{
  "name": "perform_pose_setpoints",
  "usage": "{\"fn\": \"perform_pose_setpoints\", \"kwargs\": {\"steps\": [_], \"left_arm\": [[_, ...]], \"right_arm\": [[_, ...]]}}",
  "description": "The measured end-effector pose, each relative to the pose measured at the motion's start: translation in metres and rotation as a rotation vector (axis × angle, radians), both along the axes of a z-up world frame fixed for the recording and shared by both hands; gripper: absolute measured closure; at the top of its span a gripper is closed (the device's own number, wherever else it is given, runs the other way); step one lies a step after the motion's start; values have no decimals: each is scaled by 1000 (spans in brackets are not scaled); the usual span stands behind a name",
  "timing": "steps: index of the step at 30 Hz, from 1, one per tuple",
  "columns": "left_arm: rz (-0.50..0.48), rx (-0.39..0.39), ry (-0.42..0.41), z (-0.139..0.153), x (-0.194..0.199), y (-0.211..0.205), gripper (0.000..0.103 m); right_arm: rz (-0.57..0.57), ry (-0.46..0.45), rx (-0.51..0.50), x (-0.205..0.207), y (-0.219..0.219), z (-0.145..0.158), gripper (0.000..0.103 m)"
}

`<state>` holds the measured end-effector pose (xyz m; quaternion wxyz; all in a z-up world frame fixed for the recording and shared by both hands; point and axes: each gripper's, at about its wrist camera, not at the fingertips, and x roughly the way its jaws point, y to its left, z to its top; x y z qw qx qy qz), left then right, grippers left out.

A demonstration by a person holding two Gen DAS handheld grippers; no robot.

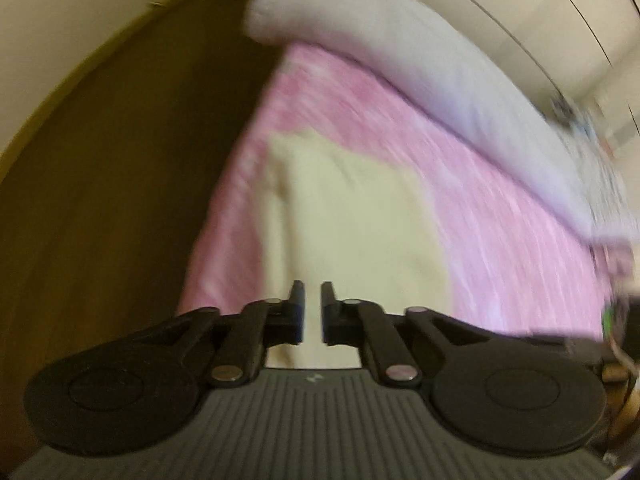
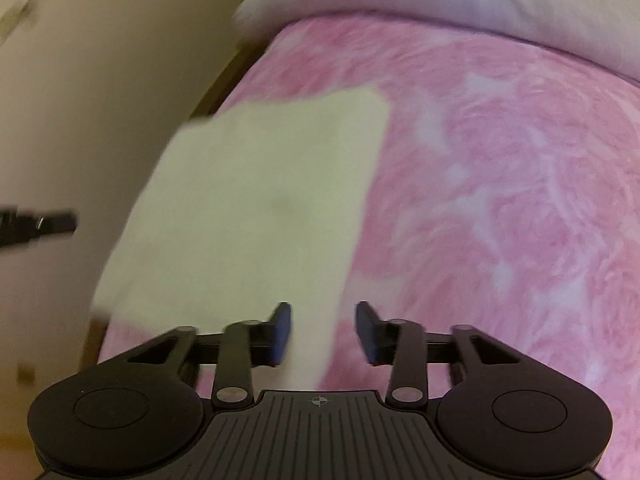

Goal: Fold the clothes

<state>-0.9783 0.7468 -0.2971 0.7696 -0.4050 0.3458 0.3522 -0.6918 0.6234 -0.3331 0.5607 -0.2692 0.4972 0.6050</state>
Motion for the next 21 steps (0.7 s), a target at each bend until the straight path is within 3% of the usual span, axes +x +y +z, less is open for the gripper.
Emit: {"fn": "perform_pose_setpoints", "kwargs": {"steps": [3, 8, 12, 17, 21], "left_arm": [[-21, -4, 67, -24, 11, -16, 101], [10, -21, 140, -69, 20, -2, 102], [-63, 26, 201, -61, 29, -5, 102], [-10, 26, 173, -39, 15, -13, 102], [-4, 12, 200, -52, 24, -8, 98]], "right_arm": [[27, 10, -12, -18, -9, -10, 82], [47, -34, -30, -37, -1, -39, 82], [63, -63, -44, -46, 0, -38, 82], [33, -22, -32, -35, -13, -20, 82], [3, -4, -79, -29, -12, -34, 82]]}}
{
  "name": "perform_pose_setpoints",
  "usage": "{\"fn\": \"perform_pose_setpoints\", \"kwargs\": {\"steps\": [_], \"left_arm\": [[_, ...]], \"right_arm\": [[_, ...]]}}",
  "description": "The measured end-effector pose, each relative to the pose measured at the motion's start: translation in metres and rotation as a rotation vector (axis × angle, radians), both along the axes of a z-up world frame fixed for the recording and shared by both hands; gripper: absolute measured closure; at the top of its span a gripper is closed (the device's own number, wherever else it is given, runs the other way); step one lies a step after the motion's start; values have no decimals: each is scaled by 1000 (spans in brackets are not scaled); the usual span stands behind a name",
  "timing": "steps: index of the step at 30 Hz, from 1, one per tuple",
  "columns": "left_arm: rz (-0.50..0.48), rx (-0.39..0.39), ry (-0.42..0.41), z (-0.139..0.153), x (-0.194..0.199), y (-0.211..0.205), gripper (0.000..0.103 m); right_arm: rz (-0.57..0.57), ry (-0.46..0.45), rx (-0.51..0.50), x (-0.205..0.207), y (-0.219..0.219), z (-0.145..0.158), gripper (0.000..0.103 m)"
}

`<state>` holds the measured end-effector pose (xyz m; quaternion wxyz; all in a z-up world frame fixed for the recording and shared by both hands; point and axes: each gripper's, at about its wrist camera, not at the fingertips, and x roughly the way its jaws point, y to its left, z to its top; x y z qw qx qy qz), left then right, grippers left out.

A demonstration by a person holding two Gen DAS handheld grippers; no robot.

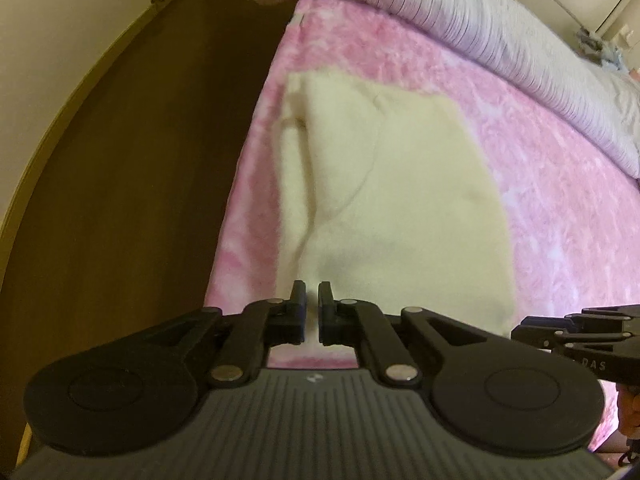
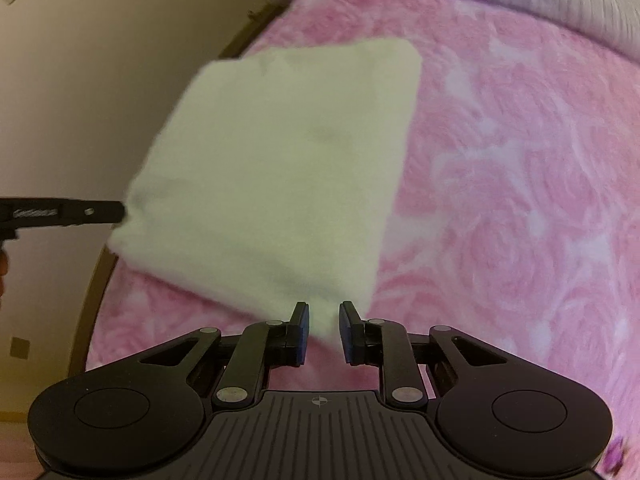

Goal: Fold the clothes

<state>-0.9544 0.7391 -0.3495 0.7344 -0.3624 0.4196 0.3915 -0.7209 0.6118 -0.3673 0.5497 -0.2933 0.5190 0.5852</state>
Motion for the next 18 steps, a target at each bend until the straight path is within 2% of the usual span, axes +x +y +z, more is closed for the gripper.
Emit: {"fn": "perform_pose_setpoints", "kwargs": {"steps": [2, 5, 8, 9, 10, 11, 12, 14, 16, 18], "left_arm": [[10, -4, 11, -4, 3, 5, 97], [31, -12, 14, -6, 5, 10, 96], [107, -48, -40, 6, -15, 6, 91], [144, -66, -64, 10, -24, 4, 86], [193, -93, -97, 12, -34, 1, 81], [254, -133, -149, 9, -45, -2, 77], [318, -179, -210, 4, -55, -6, 73], [444, -270, -333, -6, -75, -13, 70], [550, -325, -413, -22, -84, -16, 69], [632, -348, -462, -38, -88, -16, 69]], "right_arm": [[10, -7, -25, -6, 4, -16, 82], [52, -40, -30, -15, 6, -15, 81], [19, 15, -11, -1, -1, -6, 81], [-7, 51, -5, 8, -5, -4, 80], [-36, 84, -1, 16, -8, -3, 78], [-65, 113, 3, 23, -12, -3, 69], [-89, 134, 7, 29, -15, -4, 57], [-127, 170, 13, 37, -18, -8, 48], [-143, 206, 13, 38, -17, -14, 47], [-152, 249, 9, 38, -15, -22, 47]]}}
